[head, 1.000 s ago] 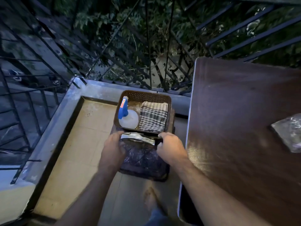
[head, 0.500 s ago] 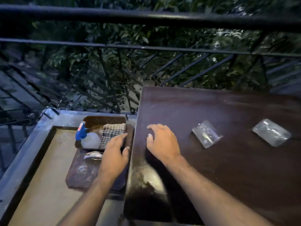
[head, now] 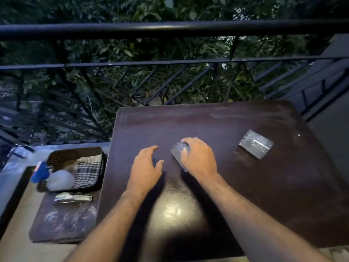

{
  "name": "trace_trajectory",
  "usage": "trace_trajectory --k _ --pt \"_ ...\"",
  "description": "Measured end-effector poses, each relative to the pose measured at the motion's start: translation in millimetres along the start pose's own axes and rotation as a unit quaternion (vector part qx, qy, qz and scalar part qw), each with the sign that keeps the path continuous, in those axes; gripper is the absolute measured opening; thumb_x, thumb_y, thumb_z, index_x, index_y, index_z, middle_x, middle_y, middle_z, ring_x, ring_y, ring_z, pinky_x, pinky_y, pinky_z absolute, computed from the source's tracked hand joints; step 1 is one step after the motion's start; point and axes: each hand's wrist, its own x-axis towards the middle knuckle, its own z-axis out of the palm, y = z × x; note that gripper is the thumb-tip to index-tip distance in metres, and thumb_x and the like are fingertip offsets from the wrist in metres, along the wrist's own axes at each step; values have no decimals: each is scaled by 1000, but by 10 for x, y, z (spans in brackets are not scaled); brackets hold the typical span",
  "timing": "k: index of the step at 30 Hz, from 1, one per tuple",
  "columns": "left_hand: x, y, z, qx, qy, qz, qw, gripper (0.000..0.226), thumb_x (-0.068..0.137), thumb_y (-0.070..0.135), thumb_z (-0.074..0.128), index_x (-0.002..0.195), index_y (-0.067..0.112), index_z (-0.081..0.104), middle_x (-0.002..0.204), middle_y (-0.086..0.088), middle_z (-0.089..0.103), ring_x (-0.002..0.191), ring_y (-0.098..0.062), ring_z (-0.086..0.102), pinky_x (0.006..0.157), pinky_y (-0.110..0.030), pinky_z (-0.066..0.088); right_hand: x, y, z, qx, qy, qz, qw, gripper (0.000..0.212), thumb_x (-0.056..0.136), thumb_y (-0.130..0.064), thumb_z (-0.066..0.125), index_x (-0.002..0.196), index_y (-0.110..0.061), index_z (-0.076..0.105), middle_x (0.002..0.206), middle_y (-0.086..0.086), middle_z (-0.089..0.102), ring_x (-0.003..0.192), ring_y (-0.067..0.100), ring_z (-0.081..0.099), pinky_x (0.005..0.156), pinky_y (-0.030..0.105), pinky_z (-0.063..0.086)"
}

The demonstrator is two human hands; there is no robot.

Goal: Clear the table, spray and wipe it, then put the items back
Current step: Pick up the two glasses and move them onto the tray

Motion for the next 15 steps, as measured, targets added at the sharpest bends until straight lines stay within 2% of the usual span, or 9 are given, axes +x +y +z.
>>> trace_trajectory --k 4,9,15 --pt "125 282 296 2 7 -86 996 54 95 32 66 145 16 53 145 -10 53 125 -28 59 106 -38 43 102 423 -214 -5 17 20 1000 36 90 -18 53 124 -20 65 120 1 66 113 23 59 93 36 46" --pt "337 544 614 -6 2 -144 990 67 92 52 64 146 13 49 142 -11 56 124 -31 60 102 -39 46 317 1003 -501 -33 48 46 997 37 89 -18 56 125 -17 65 122 4 66 119 25 53 99 36 42" --pt "547 698 945 -6 -9 -209 978 79 86 65 62 144 13 47 140 -14 56 124 -37 59 99 -44 48 480 1480 -611 -36 30 60 997 37 89 -18 57 126 -16 64 124 7 65 122 26 52 106 37 39"
